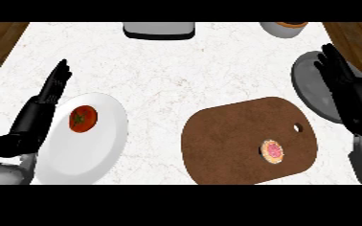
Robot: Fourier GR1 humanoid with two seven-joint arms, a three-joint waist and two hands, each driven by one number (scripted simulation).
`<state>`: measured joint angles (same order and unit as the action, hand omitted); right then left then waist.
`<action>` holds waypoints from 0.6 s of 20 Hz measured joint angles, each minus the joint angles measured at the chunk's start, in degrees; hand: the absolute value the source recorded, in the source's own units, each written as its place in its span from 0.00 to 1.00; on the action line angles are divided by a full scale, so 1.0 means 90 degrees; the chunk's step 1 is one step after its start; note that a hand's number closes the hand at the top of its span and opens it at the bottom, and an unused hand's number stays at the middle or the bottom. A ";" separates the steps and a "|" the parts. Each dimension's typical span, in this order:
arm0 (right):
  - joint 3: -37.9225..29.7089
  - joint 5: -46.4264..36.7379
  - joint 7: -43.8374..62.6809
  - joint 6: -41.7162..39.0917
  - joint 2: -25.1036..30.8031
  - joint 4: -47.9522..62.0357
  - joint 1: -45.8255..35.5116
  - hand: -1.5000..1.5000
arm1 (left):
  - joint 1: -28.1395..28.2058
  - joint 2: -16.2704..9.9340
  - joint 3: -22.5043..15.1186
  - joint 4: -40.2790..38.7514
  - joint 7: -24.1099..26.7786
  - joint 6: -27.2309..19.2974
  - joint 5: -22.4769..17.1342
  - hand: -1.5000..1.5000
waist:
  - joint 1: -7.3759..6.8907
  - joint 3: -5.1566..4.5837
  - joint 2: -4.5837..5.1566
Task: Pick the cupcake from the cutting board and place it in the pan
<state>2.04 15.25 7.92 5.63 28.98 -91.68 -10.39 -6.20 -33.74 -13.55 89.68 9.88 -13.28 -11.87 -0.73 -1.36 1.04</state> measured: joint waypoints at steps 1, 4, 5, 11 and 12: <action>-0.0002 -0.0011 0.0026 0.0021 -0.0031 -0.0064 0.0043 1.00 | 0.0063 0.0105 0.0023 -0.0092 0.0006 -0.0009 -0.0047 0.50 | 0.0023 0.0033 -0.0026; -0.0046 0.0127 -0.0078 0.0106 -0.0261 -0.0290 0.0394 1.00 | 0.0390 0.0527 0.0147 -0.0315 -0.0356 -0.0163 -0.0500 0.50 | 0.0100 0.0094 -0.0083; -0.0044 0.0184 -0.0164 0.0167 -0.0411 -0.0342 0.0539 1.00 | 0.0542 0.0732 0.0191 -0.0430 -0.0468 -0.0258 -0.0683 0.50 | 0.0122 0.0106 -0.0092; 0.0408 -0.1245 -0.1032 0.1211 -0.0703 -0.0935 0.1788 0.00 | 0.1040 0.1582 0.0340 -0.0603 -0.0859 -0.0675 -0.1364 0.50 | 0.0401 0.0158 -0.0210; 0.0581 -0.1561 -0.1230 0.1477 -0.0849 -0.1070 0.2031 0.00 | 0.1058 0.1640 0.0358 -0.0589 -0.0894 -0.0707 -0.1415 0.50 | 0.0430 0.0165 -0.0222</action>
<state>7.27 1.20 -3.15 18.93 21.33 -101.31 7.90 3.32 -18.98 -10.33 84.38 1.83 -19.64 -24.61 3.14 0.13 -0.96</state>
